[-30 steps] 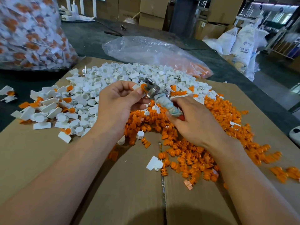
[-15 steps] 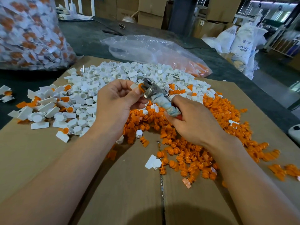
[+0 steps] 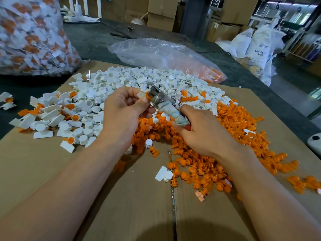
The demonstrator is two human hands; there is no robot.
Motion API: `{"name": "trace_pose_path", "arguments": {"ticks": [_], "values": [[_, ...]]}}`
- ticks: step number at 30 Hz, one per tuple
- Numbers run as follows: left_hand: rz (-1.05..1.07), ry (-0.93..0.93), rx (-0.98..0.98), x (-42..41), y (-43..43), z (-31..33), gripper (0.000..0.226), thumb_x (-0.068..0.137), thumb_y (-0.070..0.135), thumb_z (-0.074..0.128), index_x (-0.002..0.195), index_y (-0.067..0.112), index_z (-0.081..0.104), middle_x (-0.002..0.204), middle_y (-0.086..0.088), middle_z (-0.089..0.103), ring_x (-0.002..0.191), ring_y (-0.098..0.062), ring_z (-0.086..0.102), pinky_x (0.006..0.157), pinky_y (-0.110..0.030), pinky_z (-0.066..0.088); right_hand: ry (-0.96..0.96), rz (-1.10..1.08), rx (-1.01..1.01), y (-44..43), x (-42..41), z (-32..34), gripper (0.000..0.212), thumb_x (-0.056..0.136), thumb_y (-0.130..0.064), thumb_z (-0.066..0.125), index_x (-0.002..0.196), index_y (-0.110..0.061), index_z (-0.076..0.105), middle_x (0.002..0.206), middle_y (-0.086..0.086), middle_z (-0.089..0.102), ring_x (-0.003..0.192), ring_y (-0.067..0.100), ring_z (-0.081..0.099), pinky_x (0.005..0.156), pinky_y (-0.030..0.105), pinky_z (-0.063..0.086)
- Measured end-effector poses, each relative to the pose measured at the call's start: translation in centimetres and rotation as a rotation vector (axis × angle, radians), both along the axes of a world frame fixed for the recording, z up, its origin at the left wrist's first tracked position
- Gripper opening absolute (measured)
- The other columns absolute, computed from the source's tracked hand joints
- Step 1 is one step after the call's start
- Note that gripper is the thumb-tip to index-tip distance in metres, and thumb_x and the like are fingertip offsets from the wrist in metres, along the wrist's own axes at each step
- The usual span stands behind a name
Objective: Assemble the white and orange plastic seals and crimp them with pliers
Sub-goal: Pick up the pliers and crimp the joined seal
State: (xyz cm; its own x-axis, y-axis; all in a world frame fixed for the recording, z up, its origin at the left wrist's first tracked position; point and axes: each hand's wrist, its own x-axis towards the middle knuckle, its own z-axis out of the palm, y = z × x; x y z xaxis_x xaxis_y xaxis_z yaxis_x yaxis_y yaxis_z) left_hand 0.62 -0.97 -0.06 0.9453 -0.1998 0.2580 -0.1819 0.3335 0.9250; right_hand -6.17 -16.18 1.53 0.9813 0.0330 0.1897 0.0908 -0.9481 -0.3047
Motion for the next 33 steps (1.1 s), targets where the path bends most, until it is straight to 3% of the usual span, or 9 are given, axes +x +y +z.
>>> {"name": "trace_pose_path", "arguments": {"ticks": [4,18,24,29,33], "values": [[0.004,0.004,0.007,0.0,0.0,0.0,0.023,0.087,-0.008,0.051,0.073,0.009,0.052,0.047,0.005,0.059,0.046,-0.008,0.06,0.047,-0.018,0.049,0.007,-0.002,-0.011,0.0,0.0,0.0,0.026,0.089,-0.031,0.055,0.078,-0.028,0.032,0.063,-0.011,0.039,0.056,0.006,0.039,0.048,0.027,0.028],[0.011,0.018,0.005,-0.1,0.1,0.1,0.023,0.085,-0.012,0.052,0.072,0.008,0.052,0.047,0.003,0.06,0.045,-0.009,0.059,0.046,-0.018,0.048,-0.016,-0.01,-0.064,0.1,0.0,0.0,0.023,0.088,-0.026,0.056,0.085,-0.023,0.033,0.062,-0.011,0.034,0.056,0.008,0.033,0.046,0.027,0.024],[0.011,0.081,-0.011,-0.1,0.0,0.3,0.02,0.084,-0.009,0.056,0.073,0.006,0.053,0.048,0.003,0.06,0.045,-0.011,0.06,0.045,-0.018,0.049,-0.033,-0.036,-0.048,-0.1,0.1,-0.5,0.024,0.089,-0.038,0.054,0.086,-0.021,0.037,0.064,-0.011,0.039,0.057,0.007,0.037,0.048,0.027,0.027],[0.001,0.144,-0.043,0.0,0.3,0.5,0.019,0.081,-0.006,0.06,0.068,0.007,0.057,0.055,-0.003,0.065,0.047,-0.014,0.06,0.044,-0.018,0.046,-0.064,-0.209,-0.022,-1.6,0.4,-0.7,0.042,0.079,-0.064,0.044,0.084,-0.022,0.039,0.068,-0.01,0.041,0.059,0.004,0.038,0.048,0.025,0.022],[-0.07,0.209,-0.035,-0.2,0.1,0.6,0.017,0.086,-0.002,0.056,0.072,0.005,0.06,0.057,-0.007,0.067,0.048,-0.015,0.062,0.043,-0.018,0.048,-0.062,-0.327,-0.063,-2.8,0.9,-1.1,0.049,0.076,-0.066,0.047,0.089,-0.019,0.04,0.078,-0.007,0.045,0.063,0.005,0.039,0.05,0.026,0.023]]}}
